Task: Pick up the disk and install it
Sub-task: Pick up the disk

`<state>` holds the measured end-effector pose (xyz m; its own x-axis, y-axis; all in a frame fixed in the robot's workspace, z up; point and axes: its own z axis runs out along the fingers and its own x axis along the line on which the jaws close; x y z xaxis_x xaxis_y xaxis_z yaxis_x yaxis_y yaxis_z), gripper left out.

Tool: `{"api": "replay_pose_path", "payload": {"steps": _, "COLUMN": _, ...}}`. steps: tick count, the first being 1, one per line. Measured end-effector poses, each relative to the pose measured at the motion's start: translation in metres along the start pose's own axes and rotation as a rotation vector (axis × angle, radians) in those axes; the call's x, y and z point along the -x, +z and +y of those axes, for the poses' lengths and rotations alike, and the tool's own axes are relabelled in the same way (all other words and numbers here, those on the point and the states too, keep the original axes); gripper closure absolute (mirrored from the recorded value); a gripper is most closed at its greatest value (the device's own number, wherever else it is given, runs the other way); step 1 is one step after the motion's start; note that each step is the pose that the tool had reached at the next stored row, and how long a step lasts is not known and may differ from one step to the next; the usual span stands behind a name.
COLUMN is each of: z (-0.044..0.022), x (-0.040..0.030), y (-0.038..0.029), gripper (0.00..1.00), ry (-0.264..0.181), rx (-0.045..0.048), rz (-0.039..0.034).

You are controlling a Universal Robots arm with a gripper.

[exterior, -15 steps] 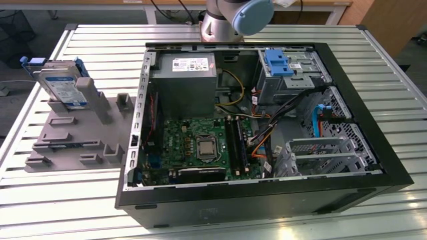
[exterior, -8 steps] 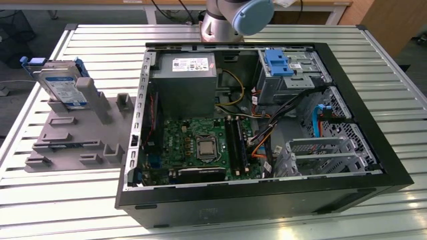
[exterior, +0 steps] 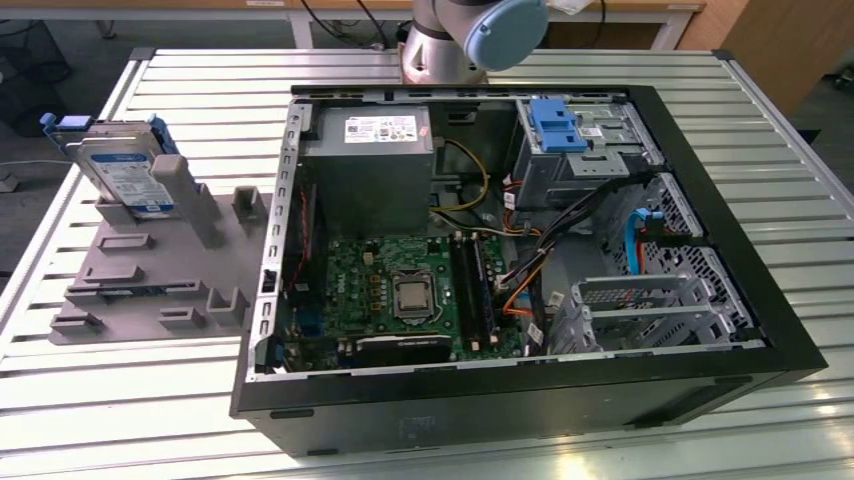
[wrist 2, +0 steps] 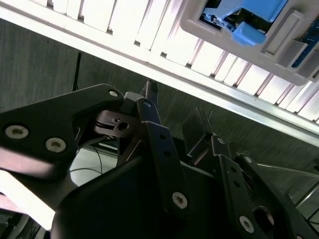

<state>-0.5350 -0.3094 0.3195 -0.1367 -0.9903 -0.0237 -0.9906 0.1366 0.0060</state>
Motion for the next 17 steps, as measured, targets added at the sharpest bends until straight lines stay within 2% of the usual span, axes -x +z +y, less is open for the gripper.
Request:
{"api": "replay_pose_path", "payload": {"steps": 9, "z": 0.0000, "x": 0.0001, "y": -0.0040, "gripper": 0.53, "ry": 0.000, "rx": -0.0001, "rz": -0.0001}}
{"api": "replay_pose_path", "payload": {"steps": 11, "z": 0.0000, "x": 0.0002, "y": -0.0067, "gripper": 0.53, "ry": 0.000, "rx": -0.0001, "rz": 0.0000}}
{"api": "replay_pose_path", "payload": {"steps": 17, "z": 0.0001, "x": 0.0002, "y": -0.0077, "gripper": 0.53, "ry": 0.000, "rx": 0.0001, "rz": 0.0000}}
